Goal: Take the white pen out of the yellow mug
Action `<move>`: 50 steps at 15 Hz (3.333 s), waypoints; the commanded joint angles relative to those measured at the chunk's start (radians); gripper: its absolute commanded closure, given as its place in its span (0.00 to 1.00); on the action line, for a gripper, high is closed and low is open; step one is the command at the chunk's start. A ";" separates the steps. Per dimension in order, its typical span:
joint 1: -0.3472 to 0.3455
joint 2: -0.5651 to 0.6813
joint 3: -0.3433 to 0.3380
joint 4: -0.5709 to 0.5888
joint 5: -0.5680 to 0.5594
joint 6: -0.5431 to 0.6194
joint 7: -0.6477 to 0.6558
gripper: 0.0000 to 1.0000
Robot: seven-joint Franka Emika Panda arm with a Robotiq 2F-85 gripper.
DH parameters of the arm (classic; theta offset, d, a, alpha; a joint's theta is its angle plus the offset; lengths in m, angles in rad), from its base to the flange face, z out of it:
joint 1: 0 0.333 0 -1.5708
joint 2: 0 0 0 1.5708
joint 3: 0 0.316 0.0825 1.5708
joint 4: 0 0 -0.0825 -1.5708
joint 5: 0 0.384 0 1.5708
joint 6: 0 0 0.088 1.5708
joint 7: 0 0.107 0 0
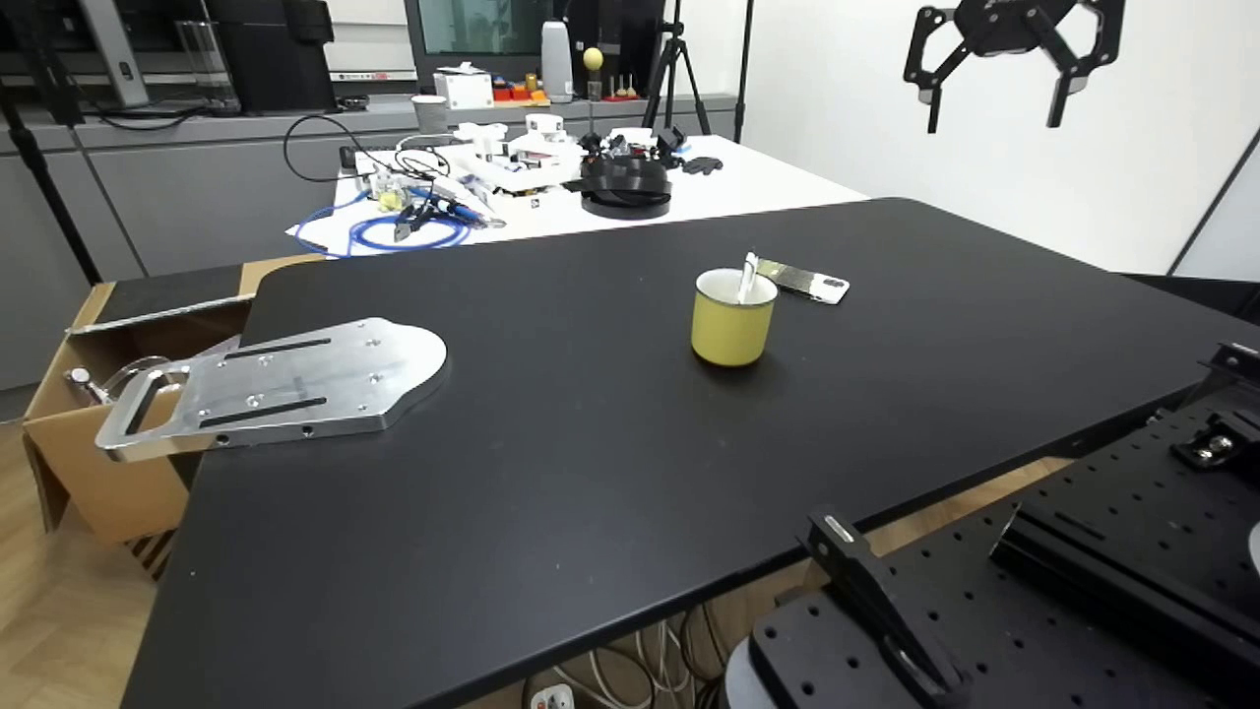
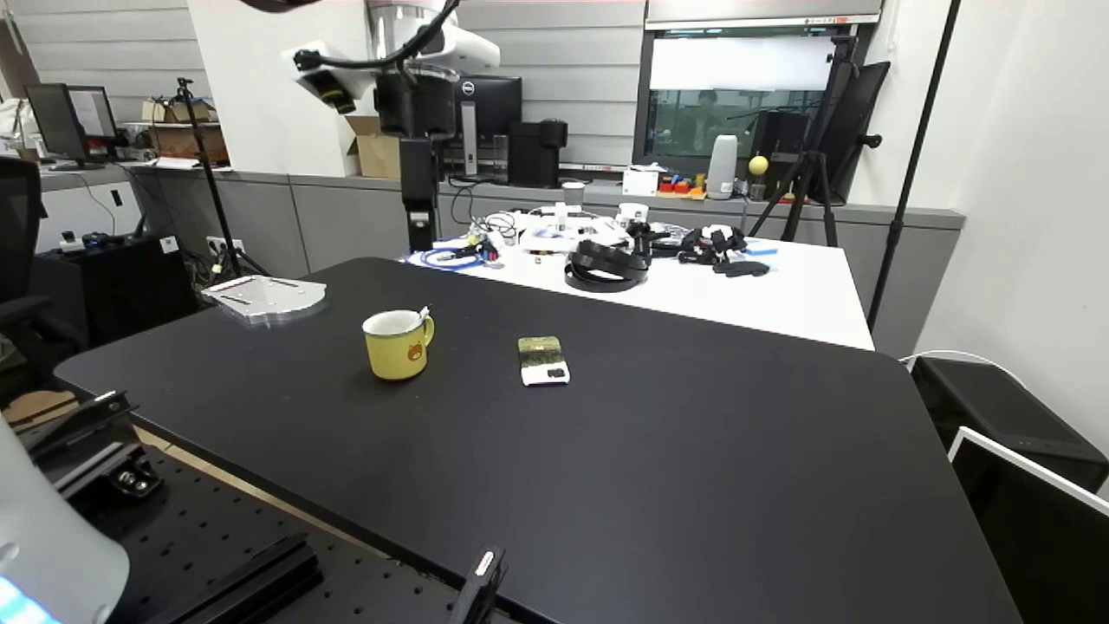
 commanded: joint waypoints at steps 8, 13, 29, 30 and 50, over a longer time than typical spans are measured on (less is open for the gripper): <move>0.095 0.363 -0.095 0.175 0.352 0.095 -0.022 0.00; 0.112 0.472 -0.108 0.258 0.513 0.100 -0.120 0.00; 0.141 0.710 -0.087 0.494 0.661 0.055 -0.203 0.00; 0.143 0.719 -0.086 0.503 0.670 0.046 -0.203 0.00; 0.187 0.765 -0.087 0.541 0.679 0.003 -0.190 0.00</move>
